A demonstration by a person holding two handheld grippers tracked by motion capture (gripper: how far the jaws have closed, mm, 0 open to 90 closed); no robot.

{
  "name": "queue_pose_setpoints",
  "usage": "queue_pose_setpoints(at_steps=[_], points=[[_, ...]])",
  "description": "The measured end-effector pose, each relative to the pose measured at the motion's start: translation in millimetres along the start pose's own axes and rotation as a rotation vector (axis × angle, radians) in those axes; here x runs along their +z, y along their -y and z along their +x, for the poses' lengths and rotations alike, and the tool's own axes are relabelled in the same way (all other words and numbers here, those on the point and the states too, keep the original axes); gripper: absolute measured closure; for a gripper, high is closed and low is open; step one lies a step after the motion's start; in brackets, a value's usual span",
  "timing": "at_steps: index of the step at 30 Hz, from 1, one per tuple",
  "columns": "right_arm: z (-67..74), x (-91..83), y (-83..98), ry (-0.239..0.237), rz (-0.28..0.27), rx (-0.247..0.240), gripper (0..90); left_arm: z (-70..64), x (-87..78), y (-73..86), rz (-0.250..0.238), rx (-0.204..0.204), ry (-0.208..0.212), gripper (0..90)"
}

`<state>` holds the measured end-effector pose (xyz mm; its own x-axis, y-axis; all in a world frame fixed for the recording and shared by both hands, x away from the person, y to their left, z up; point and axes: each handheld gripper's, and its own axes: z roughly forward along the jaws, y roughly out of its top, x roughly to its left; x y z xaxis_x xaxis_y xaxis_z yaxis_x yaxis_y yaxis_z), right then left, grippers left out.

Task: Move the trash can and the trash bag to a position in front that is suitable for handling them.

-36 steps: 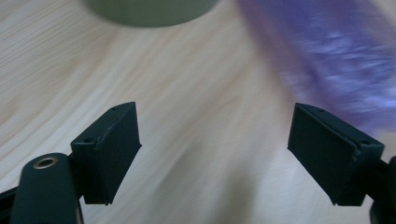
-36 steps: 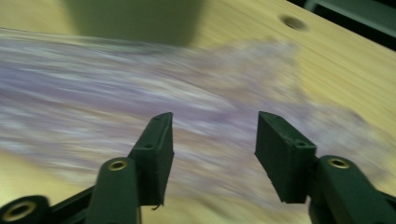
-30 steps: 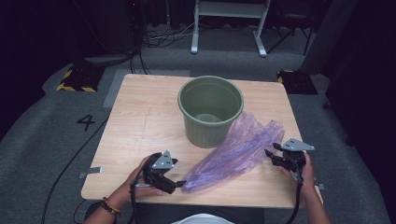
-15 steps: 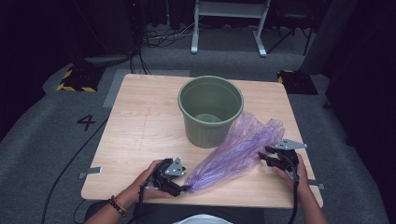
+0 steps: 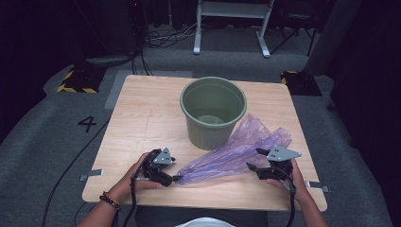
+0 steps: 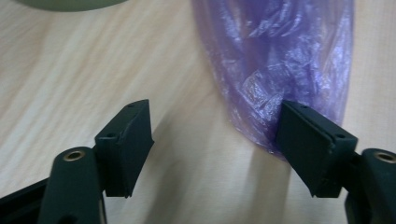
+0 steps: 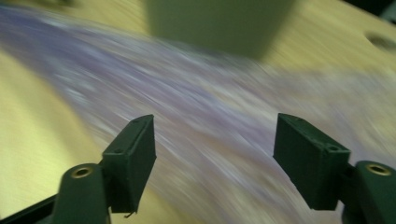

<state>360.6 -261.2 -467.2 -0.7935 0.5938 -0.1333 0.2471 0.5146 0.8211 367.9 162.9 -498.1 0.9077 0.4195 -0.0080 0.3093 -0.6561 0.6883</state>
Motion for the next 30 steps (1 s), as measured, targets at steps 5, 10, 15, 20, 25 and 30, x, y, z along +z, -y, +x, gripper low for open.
queue_pose_setpoints(at_steps=[5,10,15,20,25,30], points=[[37.0,21.2,-26.3,-0.11,-0.007,-0.118,26.8,10.1,1.6,0.1,-0.009,-0.032,-0.035,23.3],[61.1,55.8,-38.2,-0.119,0.085,-0.201,30.9,23.3,7.2,-4.6,-0.019,-0.048,-0.052,22.4],[55.1,74.3,-34.2,-0.096,0.132,-0.167,31.9,32.4,12.4,-8.6,-0.031,-0.049,-0.055,21.7],[39.0,77.4,-23.5,-0.058,0.144,-0.074,32.4,33.4,12.1,-8.6,-0.026,-0.063,-0.063,19.4],[26.6,77.4,-16.9,-0.104,0.121,0.007,42.0,31.3,2.8,-6.4,-0.047,-0.061,-0.095,16.9],[15.3,74.1,-11.8,-0.083,0.111,0.088,62.9,36.0,-20.2,8.4,-0.073,-0.095,-0.172,16.4]])
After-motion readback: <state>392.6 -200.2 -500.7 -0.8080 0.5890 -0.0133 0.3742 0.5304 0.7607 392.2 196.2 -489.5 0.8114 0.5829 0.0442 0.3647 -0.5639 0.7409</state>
